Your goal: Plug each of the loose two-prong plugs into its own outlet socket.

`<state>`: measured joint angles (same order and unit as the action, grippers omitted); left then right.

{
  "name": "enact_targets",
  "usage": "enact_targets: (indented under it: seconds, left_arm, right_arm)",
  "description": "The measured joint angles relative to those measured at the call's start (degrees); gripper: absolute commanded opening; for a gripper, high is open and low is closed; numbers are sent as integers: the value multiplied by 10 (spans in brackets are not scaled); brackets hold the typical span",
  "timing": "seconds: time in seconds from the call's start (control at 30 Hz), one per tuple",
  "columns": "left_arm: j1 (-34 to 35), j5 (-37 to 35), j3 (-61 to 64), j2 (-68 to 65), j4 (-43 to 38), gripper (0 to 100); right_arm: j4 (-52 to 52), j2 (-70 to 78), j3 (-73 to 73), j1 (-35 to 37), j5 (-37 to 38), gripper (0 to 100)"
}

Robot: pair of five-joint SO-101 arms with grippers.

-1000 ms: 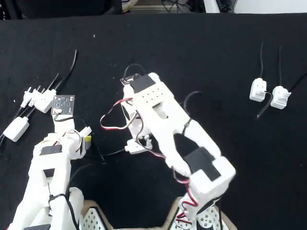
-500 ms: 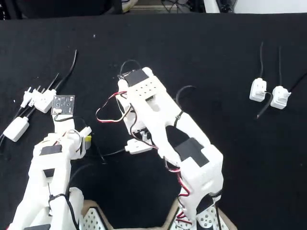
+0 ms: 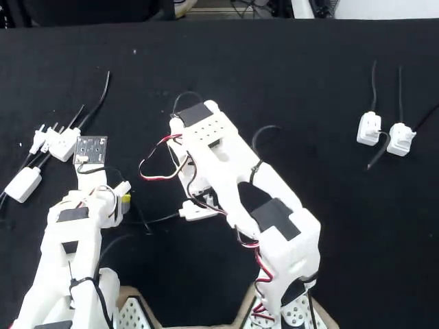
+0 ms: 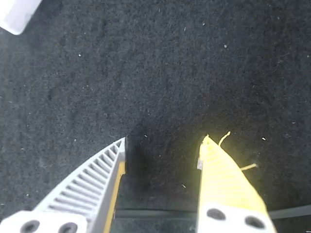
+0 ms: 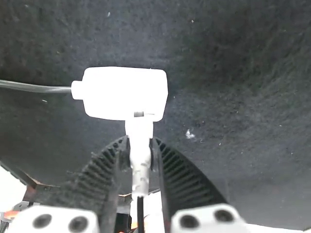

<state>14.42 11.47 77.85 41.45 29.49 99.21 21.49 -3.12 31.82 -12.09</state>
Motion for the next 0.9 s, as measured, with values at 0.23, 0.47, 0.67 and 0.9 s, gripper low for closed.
enact_targets:
  seconds: [0.23, 0.47, 0.67, 0.9]
  left_arm:
    - [0, 0, 0, 0, 0, 242]
    - [0, 0, 0, 0, 0, 242]
    - [0, 0, 0, 0, 0, 242]
    - [0, 0, 0, 0, 0, 242]
  right_arm:
    - [0, 0, 0, 0, 0, 11]
    - [0, 0, 0, 0, 0, 11]
    - [1, 0, 0, 0, 0, 11]
    - [1, -54, 2, 2, 0, 11]
